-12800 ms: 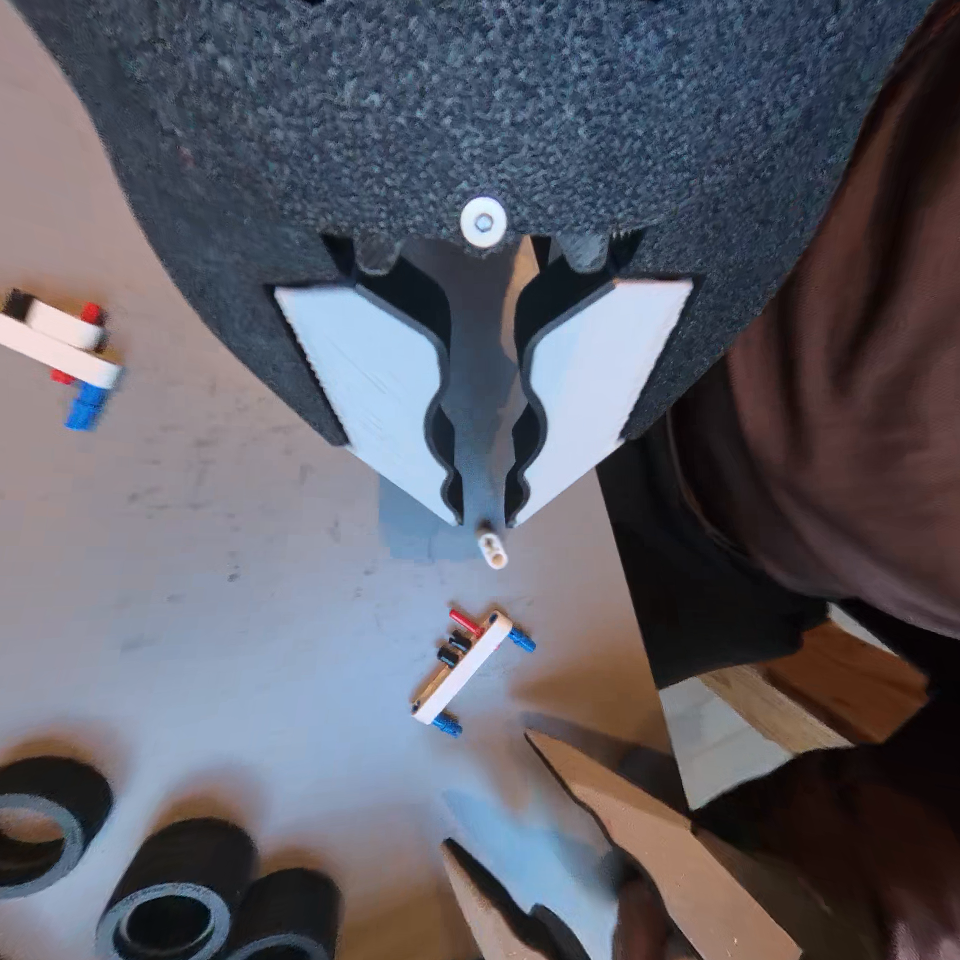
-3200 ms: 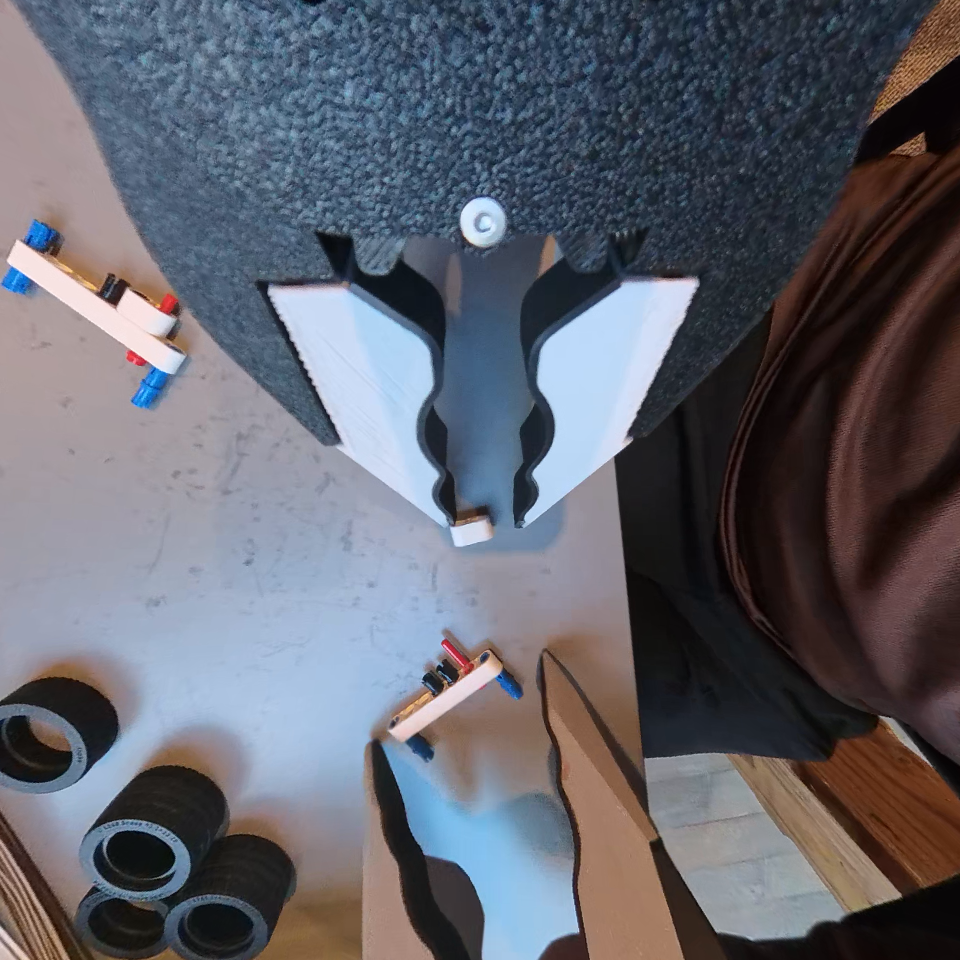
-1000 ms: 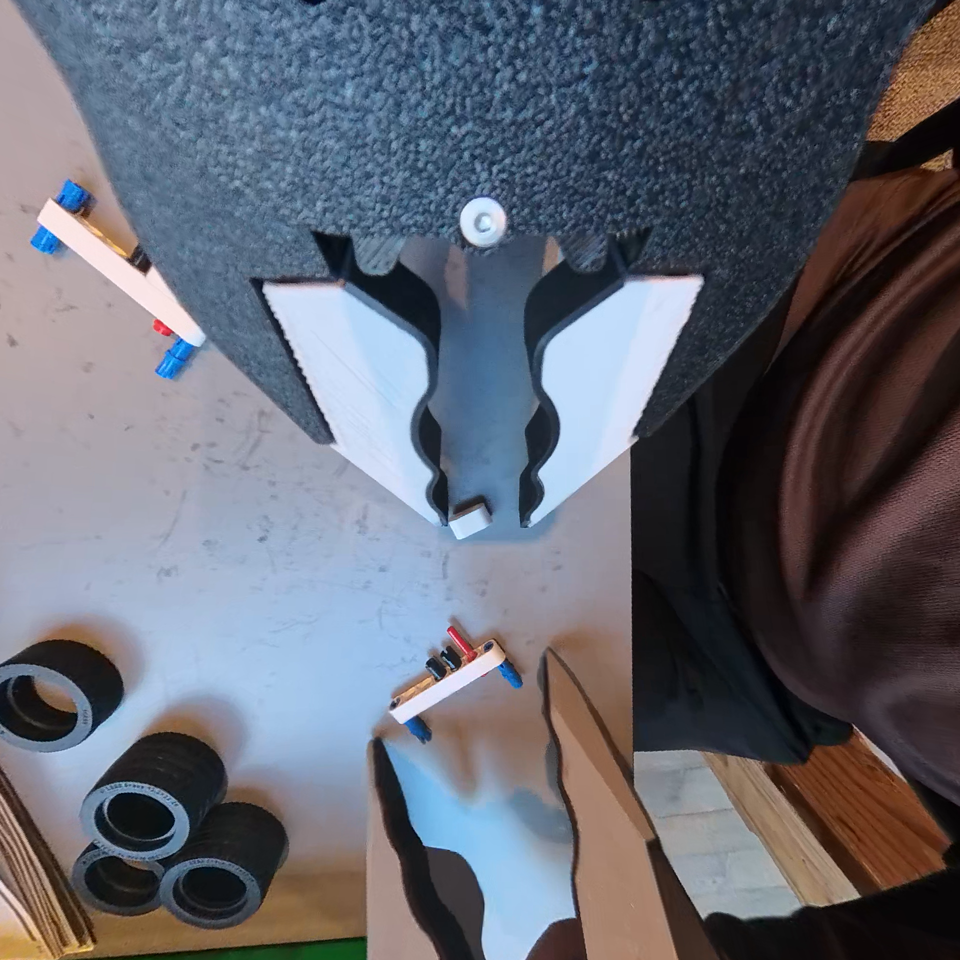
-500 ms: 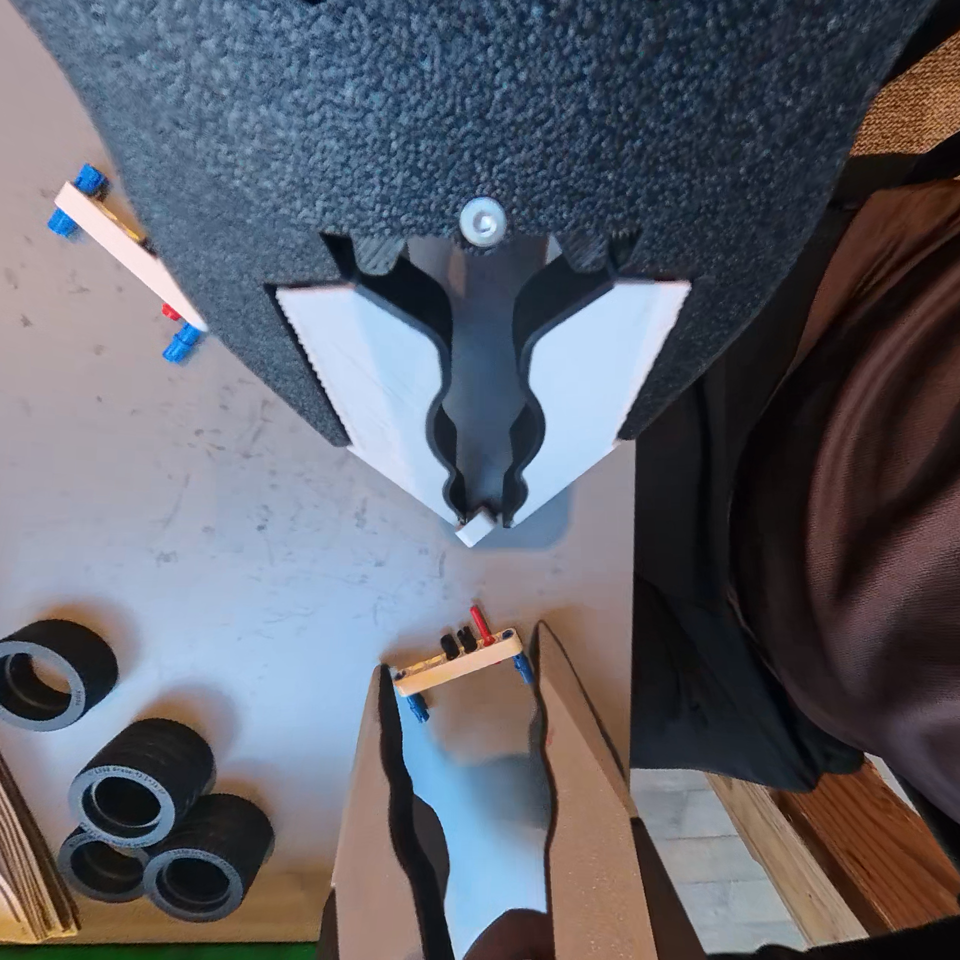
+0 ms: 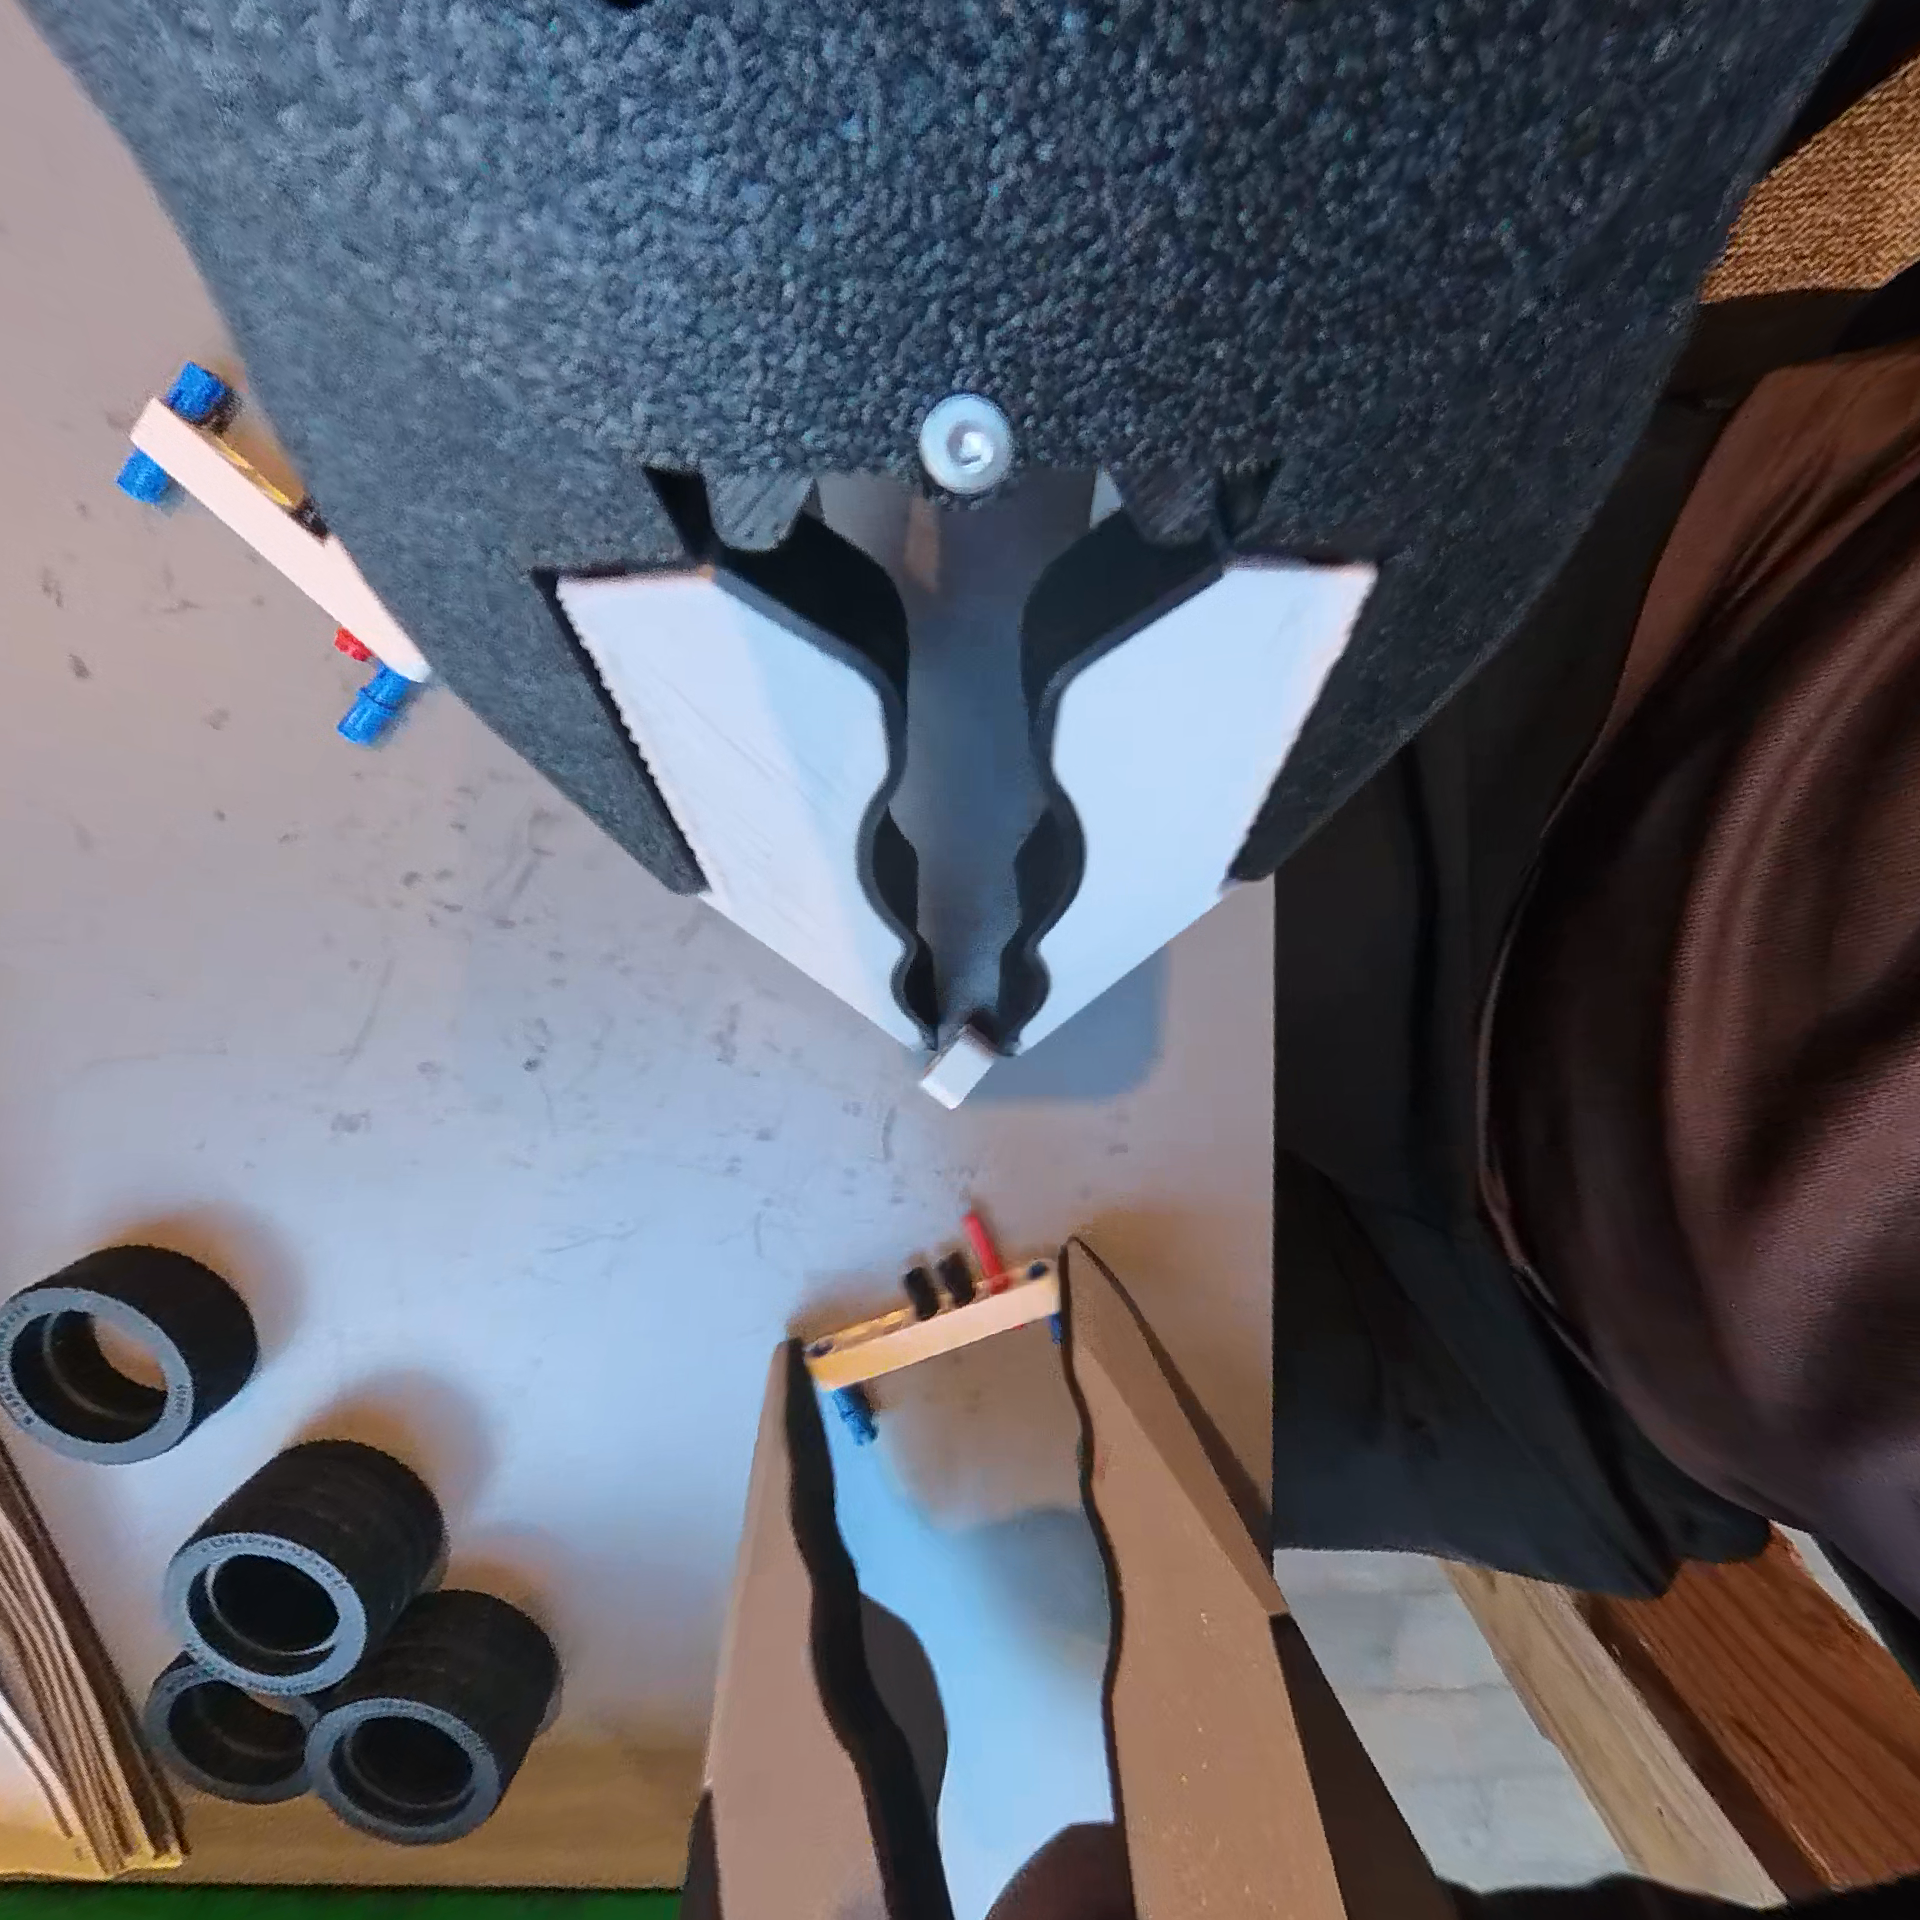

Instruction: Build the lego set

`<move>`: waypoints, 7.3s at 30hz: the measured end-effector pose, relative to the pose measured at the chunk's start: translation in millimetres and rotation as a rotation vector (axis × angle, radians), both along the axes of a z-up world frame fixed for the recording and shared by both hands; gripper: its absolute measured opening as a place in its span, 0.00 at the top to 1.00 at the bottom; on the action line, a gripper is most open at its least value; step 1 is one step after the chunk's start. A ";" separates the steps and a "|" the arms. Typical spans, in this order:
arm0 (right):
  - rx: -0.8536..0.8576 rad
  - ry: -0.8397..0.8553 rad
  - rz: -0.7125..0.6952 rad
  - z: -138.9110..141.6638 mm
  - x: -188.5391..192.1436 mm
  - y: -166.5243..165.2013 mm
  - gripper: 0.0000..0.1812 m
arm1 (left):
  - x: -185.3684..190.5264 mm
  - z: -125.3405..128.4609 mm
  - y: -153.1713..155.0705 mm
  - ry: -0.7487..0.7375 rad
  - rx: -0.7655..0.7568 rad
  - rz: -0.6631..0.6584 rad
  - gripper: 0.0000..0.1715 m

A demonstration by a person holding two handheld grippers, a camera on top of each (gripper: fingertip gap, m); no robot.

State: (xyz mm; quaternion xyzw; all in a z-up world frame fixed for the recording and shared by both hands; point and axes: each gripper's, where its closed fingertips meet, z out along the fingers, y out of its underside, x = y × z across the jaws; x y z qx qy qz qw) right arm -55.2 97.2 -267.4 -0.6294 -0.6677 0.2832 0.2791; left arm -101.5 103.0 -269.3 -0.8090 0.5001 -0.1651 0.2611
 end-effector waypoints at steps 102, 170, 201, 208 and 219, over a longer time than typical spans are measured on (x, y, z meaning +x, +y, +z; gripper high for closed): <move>-0.073 0.003 0.149 0.9 -17.4 -4.9 0.92 | 11.4 1.0 -4.6 -0.136 0.045 -0.137 0.69; -0.122 -0.014 0.145 -0.4 -7.2 -11.9 1.00 | 24.1 0.9 -7.7 -0.154 0.051 -0.118 0.69; -0.058 0.013 -0.092 5.2 -2.3 23.1 0.95 | 9.9 1.7 26.7 -0.143 0.101 0.174 0.69; -0.053 -0.008 -0.256 0.9 -10.4 31.5 0.84 | -4.3 5.4 36.4 -0.208 0.015 0.402 0.69; -0.053 0.015 -0.344 5.7 -16.5 29.3 0.86 | -10.2 24.7 14.0 -0.438 -0.169 0.416 0.53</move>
